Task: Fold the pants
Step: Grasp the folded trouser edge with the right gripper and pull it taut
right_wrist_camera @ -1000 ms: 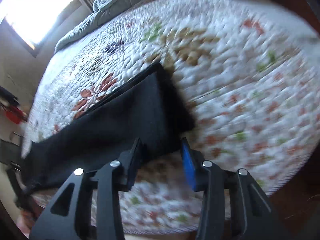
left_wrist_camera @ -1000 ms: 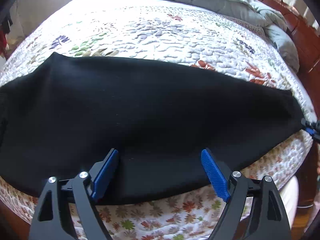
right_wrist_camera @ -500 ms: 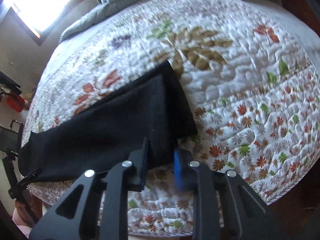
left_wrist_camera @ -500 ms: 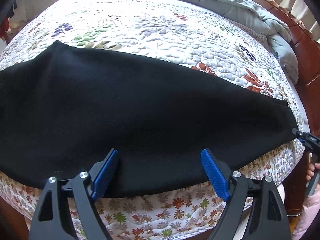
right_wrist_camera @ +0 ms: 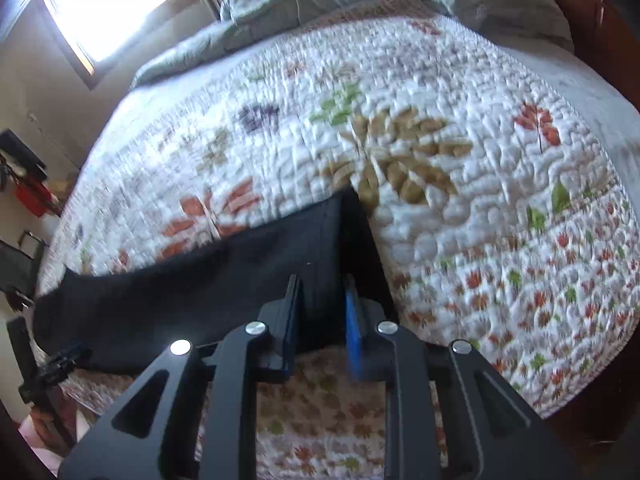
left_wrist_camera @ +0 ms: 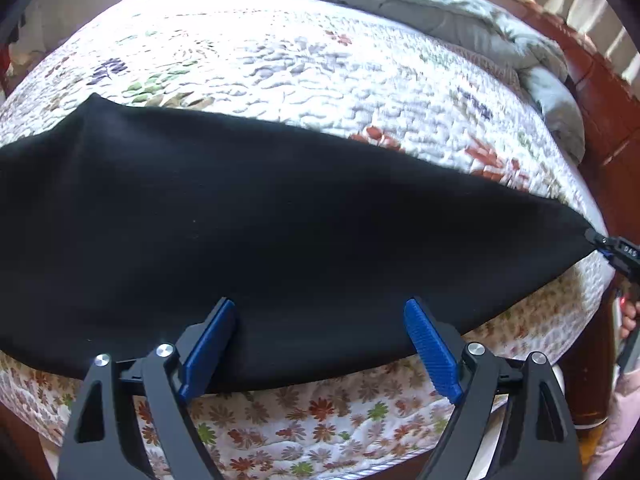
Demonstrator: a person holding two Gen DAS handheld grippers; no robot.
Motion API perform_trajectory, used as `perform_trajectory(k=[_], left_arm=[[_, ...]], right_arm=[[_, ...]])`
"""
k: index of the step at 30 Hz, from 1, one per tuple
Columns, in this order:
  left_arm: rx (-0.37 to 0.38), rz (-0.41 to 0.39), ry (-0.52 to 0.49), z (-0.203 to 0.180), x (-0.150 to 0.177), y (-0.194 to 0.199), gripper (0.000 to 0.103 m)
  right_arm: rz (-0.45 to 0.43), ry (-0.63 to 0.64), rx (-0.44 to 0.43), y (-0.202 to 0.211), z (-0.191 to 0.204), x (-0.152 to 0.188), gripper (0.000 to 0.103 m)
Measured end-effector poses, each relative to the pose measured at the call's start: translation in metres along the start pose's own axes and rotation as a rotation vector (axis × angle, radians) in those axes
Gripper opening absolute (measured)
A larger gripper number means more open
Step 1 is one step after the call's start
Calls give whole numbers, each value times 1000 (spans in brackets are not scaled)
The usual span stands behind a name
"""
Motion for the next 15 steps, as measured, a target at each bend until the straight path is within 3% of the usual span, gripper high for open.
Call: perform_trajectory(k=[2,4,5,6,8,9,11,15], left_arm=[[1,-40,7,-3,-4,7,87],[2,-58,-6,-8,-6,9,87],[-2,-50,-20,-11,-6,6,87],[-12,-27,-30,-13,-4,-1,87],[-31,45,-52,-16,3,-20,88],[-61,45,-88,-19,7,-26,90],[-96,32,-148,-28,9,-27,91],[-48,38,-124,-33,7,-26,91]], right_arm=[[-51,4,7,11,-1,-9,14],[-36,-21,3,9,-7,-11,14],[-5,-39,11,1,-12,-8,12],[34,-56,55,-10,-20,-3,1],[134,-58,178,-33,-37,12,0],[182,-78,195,-42,-45,22,0],[167,-118,145,-40,-51,31,3],[130,-123,74,-20,-44,39,10]])
Point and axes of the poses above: each gripper's, at about its wrist camera, not at the fingertips, and y roughly against the way its jaws point, z to its left, x to its underside, the point moved 4 cm from there along -y, roughly the way its jaws point, and after that the axes turned 6 degrees about x, right-handed, at the moved point
